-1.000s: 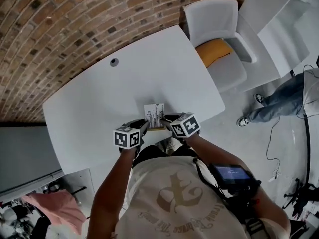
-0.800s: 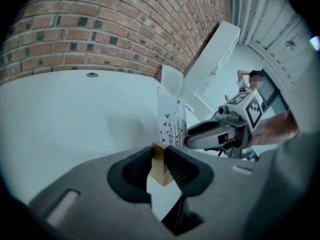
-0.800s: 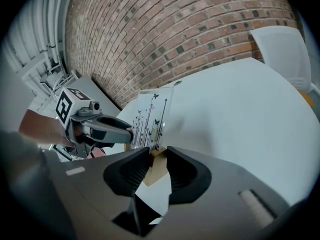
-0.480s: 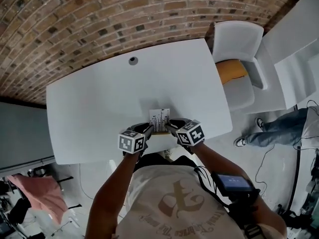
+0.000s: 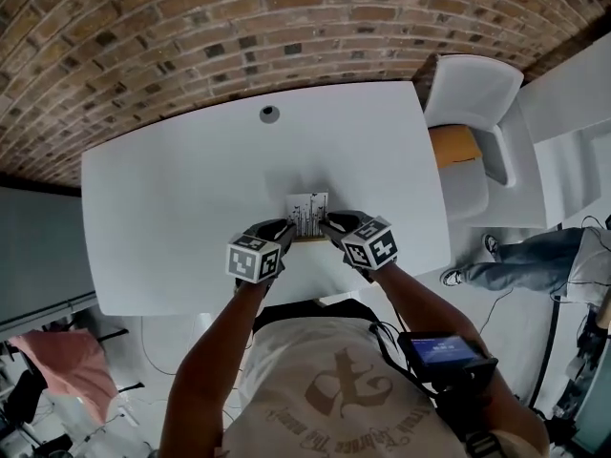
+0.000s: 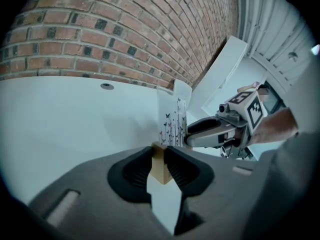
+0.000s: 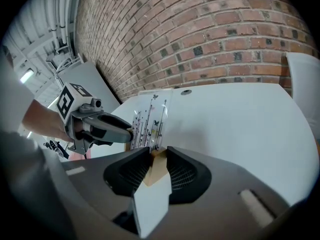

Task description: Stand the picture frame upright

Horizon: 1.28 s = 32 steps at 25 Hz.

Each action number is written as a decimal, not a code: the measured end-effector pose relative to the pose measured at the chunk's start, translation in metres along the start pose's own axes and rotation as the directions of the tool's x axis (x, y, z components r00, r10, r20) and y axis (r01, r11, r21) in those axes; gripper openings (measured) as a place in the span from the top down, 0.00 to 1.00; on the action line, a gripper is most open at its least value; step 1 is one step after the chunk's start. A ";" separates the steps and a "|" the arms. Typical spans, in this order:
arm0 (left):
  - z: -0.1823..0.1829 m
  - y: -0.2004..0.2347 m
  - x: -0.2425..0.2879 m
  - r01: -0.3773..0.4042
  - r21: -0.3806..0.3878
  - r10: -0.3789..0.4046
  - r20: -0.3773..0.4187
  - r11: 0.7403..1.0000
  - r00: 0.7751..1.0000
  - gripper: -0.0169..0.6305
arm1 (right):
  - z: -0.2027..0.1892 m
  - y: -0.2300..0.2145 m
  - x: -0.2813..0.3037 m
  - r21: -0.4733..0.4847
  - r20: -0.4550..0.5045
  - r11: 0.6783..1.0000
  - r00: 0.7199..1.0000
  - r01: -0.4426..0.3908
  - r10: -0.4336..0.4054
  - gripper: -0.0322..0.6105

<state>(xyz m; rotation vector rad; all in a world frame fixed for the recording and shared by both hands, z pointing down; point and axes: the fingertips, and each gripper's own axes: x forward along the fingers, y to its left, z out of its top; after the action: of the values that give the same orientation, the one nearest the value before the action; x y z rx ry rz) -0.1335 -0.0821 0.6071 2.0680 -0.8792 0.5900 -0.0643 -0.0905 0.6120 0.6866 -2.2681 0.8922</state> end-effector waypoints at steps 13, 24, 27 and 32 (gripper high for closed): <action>0.056 0.046 0.008 -0.006 0.001 0.005 0.053 1.000 0.999 0.82 | 0.069 -0.027 0.027 -0.093 0.032 0.995 0.999 0.024 -0.021 0.77; 0.104 0.058 0.045 -0.072 0.002 0.071 0.091 0.997 0.993 0.82 | 0.104 -0.082 0.032 -0.153 0.044 0.988 0.999 -0.024 0.031 0.77; 0.124 0.070 0.053 -0.092 0.014 0.090 0.092 0.996 0.992 0.82 | 0.125 -0.097 0.038 -0.168 0.066 0.985 0.997 -0.034 0.045 0.77; 0.152 0.087 0.073 -0.101 0.013 0.099 0.109 0.995 0.989 0.82 | 0.152 -0.123 0.050 -0.196 0.084 0.980 0.995 -0.035 0.052 0.77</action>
<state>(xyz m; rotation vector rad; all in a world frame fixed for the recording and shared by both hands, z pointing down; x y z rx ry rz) -0.1362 -0.2715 0.6103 2.0974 -1.0487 0.5450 -0.0707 -0.2924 0.6077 0.6014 -2.4187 0.6597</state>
